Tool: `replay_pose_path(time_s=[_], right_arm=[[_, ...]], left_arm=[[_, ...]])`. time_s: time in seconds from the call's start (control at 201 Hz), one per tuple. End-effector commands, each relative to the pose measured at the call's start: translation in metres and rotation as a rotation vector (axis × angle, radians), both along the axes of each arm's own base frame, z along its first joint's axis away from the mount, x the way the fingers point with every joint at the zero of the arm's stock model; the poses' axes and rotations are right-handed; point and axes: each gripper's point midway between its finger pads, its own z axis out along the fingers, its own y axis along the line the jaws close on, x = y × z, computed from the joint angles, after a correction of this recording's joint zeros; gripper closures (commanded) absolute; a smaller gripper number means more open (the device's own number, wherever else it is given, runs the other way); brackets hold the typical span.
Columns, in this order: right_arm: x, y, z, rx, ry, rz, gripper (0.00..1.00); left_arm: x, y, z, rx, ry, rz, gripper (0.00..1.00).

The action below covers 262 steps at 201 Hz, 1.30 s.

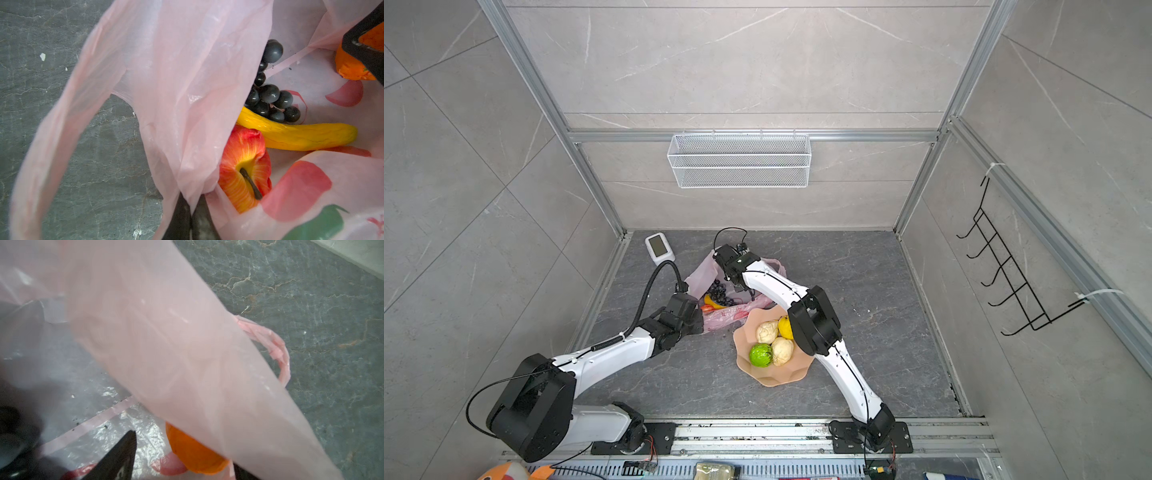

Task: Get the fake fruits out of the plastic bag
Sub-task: 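Move the right gripper back over the bag toward the orange, then close the right gripper around the orange inside the bag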

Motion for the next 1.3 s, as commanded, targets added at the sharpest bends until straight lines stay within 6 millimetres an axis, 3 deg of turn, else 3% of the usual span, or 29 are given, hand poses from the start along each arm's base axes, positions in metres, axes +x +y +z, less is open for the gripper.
replay_pose_path(time_s=[0.0, 0.189, 0.204, 0.229, 0.378, 0.607, 0.996, 1.249, 1.264, 1.299], right_arm=[[-0.004, -0.002, -0.012, -0.038, 0.043, 0.007, 0.28], [-0.002, -0.006, -0.017, -0.069, 0.068, -0.006, 0.25], [-0.003, -0.007, -0.029, -0.084, 0.087, -0.006, 0.25], [-0.003, -0.008, -0.032, -0.089, 0.095, -0.009, 0.25], [-0.003, -0.013, -0.039, -0.116, 0.125, -0.024, 0.24], [-0.004, -0.031, -0.032, -0.182, 0.103, -0.066, 0.22], [0.002, -0.038, -0.040, -0.167, 0.115, -0.088, 0.26], [0.001, -0.026, -0.020, -0.071, 0.091, -0.077, 0.40], [0.002, -0.024, -0.007, -0.050, 0.071, -0.076, 0.41], [0.001, -0.022, 0.002, -0.025, 0.058, -0.072, 0.42]], left_arm=[[0.008, -0.006, 0.014, -0.021, -0.039, -0.003, 1.00], [0.008, -0.005, 0.016, -0.025, -0.044, -0.002, 1.00], [0.008, -0.005, 0.016, -0.026, -0.045, -0.002, 1.00], [0.008, -0.005, 0.017, -0.024, -0.046, -0.002, 1.00], [0.008, -0.004, 0.017, -0.019, -0.046, 0.002, 1.00], [0.008, -0.004, 0.016, -0.016, -0.047, 0.003, 1.00], [0.008, -0.002, 0.017, -0.015, -0.052, 0.006, 1.00], [0.008, -0.002, 0.016, -0.009, -0.048, 0.004, 1.00], [0.008, -0.002, 0.016, -0.009, -0.048, 0.005, 1.00], [0.008, -0.002, 0.017, -0.010, -0.049, 0.005, 1.00]])
